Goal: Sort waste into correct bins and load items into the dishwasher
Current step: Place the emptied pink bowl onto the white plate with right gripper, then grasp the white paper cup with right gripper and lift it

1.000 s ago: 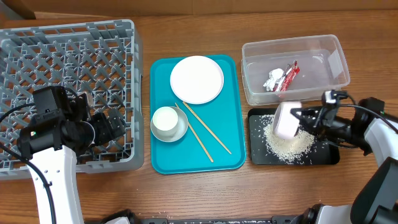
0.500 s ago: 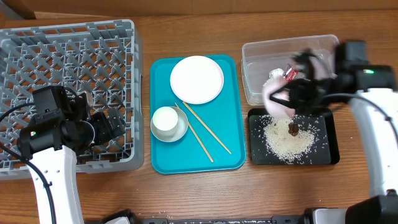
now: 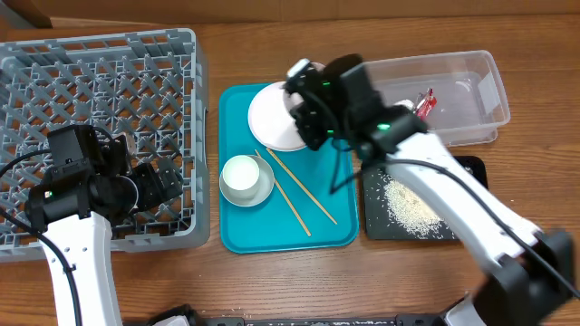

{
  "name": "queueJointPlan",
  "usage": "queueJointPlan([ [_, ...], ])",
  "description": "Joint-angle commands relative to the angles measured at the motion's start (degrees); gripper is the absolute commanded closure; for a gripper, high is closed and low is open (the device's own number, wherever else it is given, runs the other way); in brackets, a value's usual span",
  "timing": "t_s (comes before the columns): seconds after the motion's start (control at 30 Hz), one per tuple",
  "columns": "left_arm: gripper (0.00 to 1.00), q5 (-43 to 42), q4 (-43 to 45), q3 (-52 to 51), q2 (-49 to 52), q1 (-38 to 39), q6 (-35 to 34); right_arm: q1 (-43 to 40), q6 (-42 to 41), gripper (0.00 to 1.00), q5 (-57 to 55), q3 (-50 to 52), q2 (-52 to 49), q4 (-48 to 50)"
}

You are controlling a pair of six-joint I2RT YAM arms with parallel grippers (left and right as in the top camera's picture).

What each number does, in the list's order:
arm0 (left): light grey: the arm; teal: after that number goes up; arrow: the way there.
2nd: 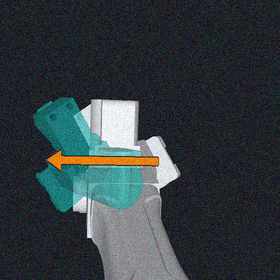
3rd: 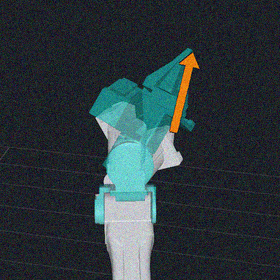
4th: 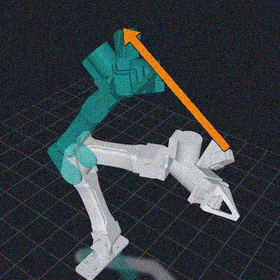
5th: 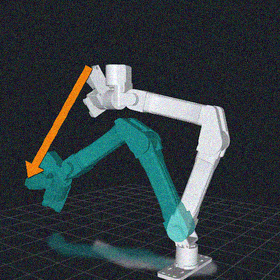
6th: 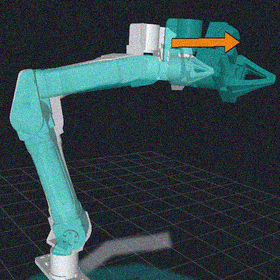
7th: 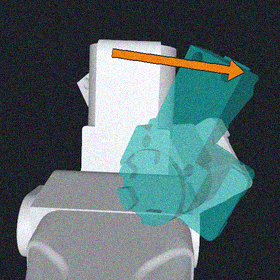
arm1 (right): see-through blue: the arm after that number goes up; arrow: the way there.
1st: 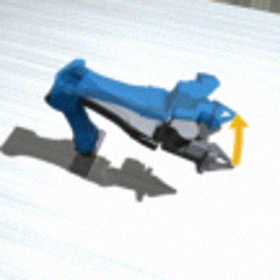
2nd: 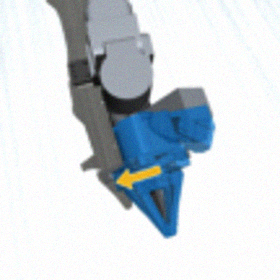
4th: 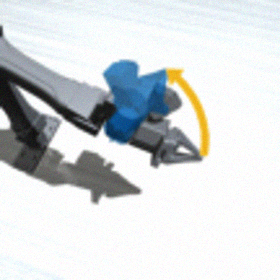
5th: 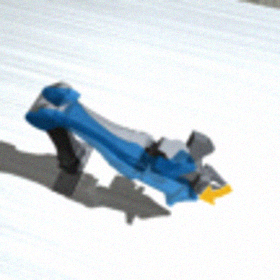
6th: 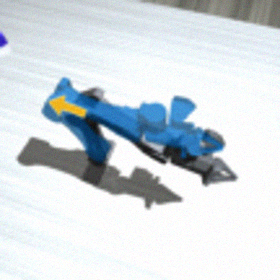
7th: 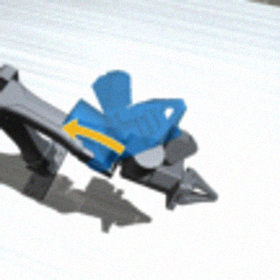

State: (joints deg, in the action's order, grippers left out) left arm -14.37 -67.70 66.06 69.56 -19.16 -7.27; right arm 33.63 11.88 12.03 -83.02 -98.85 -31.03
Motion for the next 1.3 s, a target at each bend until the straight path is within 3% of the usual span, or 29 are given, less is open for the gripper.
queueJointPlan([
  [0.0, 0.0, -0.3, 0.2, 1.3, 0.1, 0.1, 1.0, 1.7, 0.5, 0.96, -1.4, -0.9, -5.9, 3.8],
  [0.33, 0.0, -0.3, 0.2, 1.3, 0.1, 0.1, 1.0, 3.3, 0.5, 0.95, -0.8, -0.9, -17.2, 12.5],
  [0.4, 0.0, -0.3, 0.2, 1.3, 0.1, 0.1, 1.0, 3.3, 0.3, 0.83, -0.8, -0.9, -17.7, 12.5],
  [0.47, 0.0, -0.3, 0.2, 1.3, 0.1, 0.1, 1.0, 3.3, 0.1, 0.82, -0.8, -1.0, -17.7, 12.3],
  [0.63, 0.0, -0.3, 0.2, 1.3, 0.1, 0.1, 1.1, 3.3, 0.1, 0.57, -0.8, -2.3, -13.1, 7.3],
  [0.73, 0.0, -0.3, 0.2, 1.3, 0.1, 0.1, 1.1, 3.0, -0.6, 0.49, -0.8, -3.9, -8.1, 2.5],
  [0.8, 0.0, -0.3, 0.2, 1.3, 0.1, 0.1, 1.1, 3.0, -4.2, 0.26, -0.8, -4.6, -4.7, 0.1],
  [0.97, 0.0, -0.3, 0.2, 1.3, 0.1, 0.1, 1.0, 3.1, -11.2, 0.15, 8.8, -4.6, -0.2, -3.6],
  [1.03, 0.0, -0.3, 0.3, 1.3, 0.1, 0.1, 1.0, 3.1, -12.0, 0.17, 15.5, -4.3, -0.3, -4.4],
  [1.1, 0.0, -0.3, 0.2, 1.3, 0.1, 0.1, 1.0, 3.5, -12.6, 0.24, 18.1, -3.1, -0.8, -3.8],
  [1.27, 0.0, -0.3, 0.3, 1.3, 0.1, 0.1, 1.0, 5.2, -21.1, 0.44, 9.0, -2.1, -4.7, -3.4],
])
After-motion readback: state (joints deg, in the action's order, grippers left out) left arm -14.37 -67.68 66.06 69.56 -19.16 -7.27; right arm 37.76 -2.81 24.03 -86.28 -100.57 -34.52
